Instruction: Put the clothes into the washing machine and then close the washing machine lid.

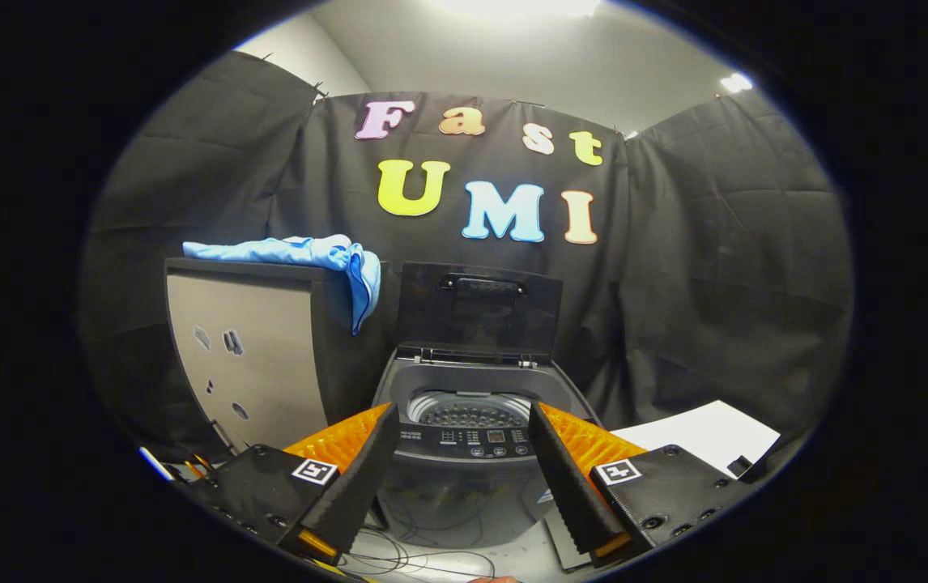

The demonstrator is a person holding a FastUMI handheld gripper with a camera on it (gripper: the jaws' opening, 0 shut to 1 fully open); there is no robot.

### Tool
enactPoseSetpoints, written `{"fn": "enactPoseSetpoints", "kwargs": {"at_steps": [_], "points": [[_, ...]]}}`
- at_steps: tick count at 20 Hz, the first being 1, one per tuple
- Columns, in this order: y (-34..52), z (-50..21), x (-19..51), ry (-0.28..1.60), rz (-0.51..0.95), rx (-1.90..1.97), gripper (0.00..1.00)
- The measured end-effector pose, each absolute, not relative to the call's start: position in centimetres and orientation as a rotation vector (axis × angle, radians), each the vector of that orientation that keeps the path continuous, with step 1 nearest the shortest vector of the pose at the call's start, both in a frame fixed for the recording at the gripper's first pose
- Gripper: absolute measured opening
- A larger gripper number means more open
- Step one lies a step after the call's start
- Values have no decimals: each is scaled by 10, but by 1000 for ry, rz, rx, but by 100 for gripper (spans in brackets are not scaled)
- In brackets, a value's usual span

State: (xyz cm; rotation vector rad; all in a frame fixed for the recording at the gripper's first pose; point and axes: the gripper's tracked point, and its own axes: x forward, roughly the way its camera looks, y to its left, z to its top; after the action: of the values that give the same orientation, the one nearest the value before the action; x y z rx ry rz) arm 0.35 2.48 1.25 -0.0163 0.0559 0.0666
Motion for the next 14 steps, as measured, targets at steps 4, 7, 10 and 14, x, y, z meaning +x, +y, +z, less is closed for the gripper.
{"fn": "enactPoseSetpoints", "kwargs": {"at_steps": [4, 7, 10, 14], "points": [[46, 55, 6, 77, 136, -6, 100], [63, 94, 16, 64, 180, -45, 100], [87, 128, 31, 92, 259, -35, 100], [119, 157, 51, 197, 343, 24, 100]]}}
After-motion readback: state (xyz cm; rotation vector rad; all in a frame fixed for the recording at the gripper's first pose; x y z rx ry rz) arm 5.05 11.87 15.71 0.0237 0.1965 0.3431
